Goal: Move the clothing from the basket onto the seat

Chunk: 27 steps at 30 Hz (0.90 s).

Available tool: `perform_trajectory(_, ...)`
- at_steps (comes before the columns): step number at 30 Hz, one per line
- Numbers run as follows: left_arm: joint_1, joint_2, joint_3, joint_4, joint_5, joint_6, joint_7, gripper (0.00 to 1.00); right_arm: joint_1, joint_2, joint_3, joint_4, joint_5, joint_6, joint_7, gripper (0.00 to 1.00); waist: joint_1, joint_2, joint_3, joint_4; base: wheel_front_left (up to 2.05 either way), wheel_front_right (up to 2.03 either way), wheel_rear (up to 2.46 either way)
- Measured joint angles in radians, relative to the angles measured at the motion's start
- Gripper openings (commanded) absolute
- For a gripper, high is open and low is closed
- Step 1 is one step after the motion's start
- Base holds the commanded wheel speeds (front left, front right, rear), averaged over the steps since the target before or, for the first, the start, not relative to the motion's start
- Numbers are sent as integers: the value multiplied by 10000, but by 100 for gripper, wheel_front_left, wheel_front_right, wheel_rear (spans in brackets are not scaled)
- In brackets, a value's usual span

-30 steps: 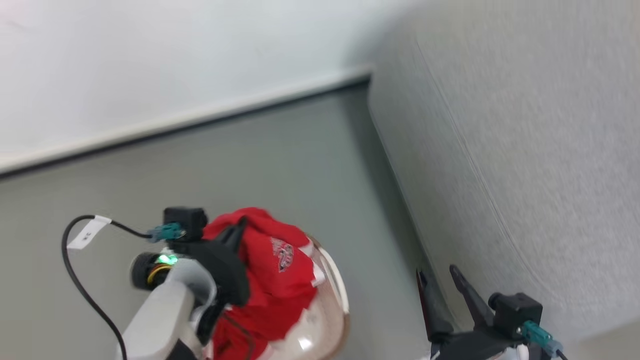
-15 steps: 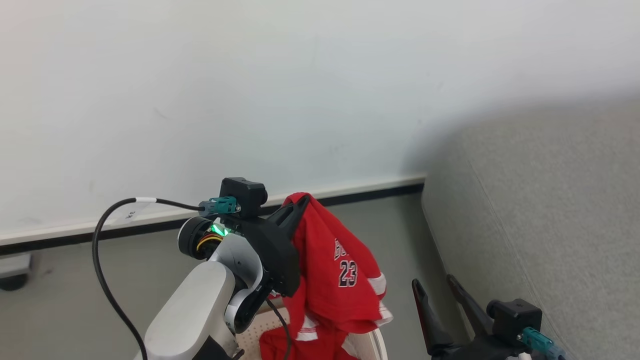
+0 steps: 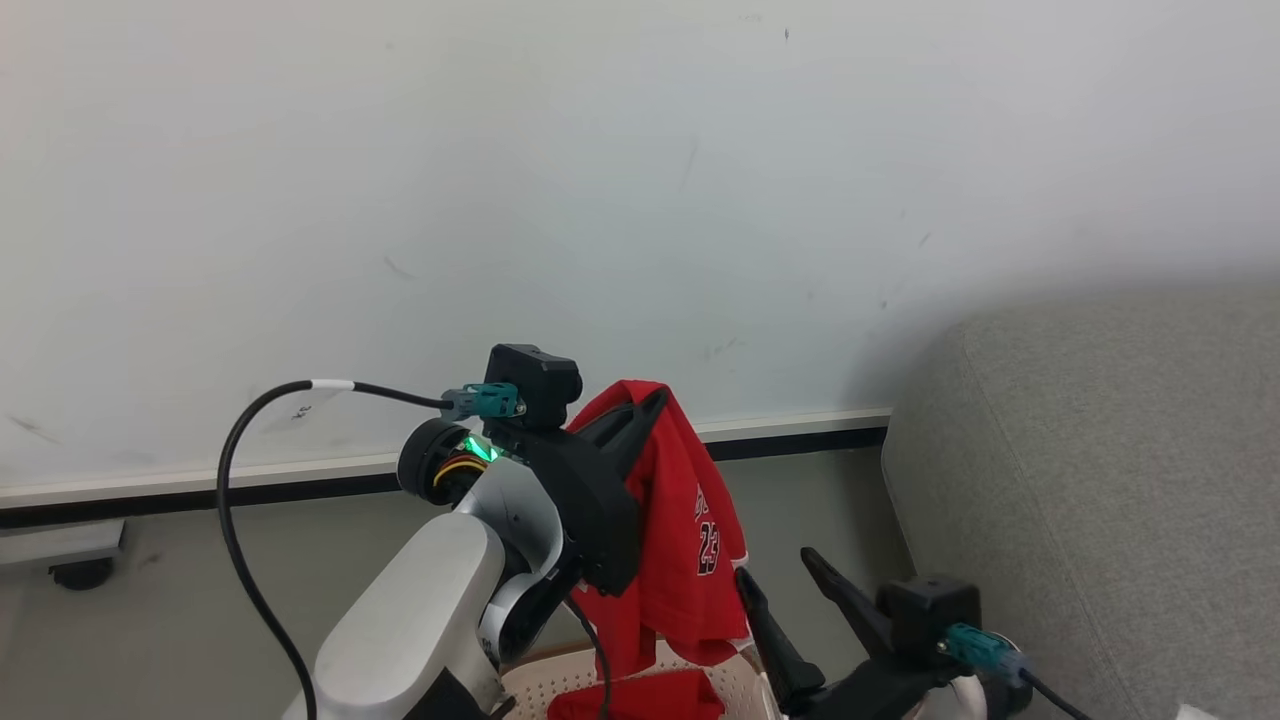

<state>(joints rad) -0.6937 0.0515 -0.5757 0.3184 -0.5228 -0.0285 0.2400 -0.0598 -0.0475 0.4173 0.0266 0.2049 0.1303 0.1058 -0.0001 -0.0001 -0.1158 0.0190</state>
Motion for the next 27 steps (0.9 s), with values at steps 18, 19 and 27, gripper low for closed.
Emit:
perform_trajectory(18, -697, -4, -1925, -1093, -1820, 698, 217, 0, -1236, -2, 151, 1674, 13, 0, 362, 100, 1, 1, -97, 370, 0, 0, 0)
perform_trajectory(19, -707, -4, -2048, -1191, -1898, 746, 274, 0, -1285, -4, 140, 1741, 13, 0, 360, 100, 1, 1, -97, 393, 0, 0, 0)
perform_trajectory(27, -867, -2, -2602, -1804, -2541, 940, 552, 0, -1597, -4, -15, 1973, 71, 0, 249, 100, 1, 1, -76, 484, 0, 0, 0)
